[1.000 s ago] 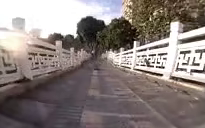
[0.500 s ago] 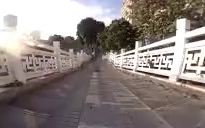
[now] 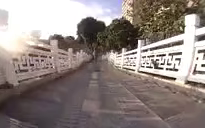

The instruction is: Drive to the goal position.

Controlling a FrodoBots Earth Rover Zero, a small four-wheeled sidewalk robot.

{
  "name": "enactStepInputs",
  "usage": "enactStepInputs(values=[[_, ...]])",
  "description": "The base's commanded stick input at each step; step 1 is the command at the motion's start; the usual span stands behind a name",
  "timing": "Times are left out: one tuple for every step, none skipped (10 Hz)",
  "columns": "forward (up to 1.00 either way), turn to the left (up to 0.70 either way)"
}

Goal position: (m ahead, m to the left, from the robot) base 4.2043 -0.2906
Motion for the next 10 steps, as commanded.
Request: enactStepInputs(values=[[0.45, 0.01], [0.45, 0.01], [0.45, 0.01], [0.45, 0.0], [0.45, 0.0], [0.45, 0.01], [0.45, 0.01], [0.45, 0.01], [0.45, 0.01], [0.45, 0.01]])
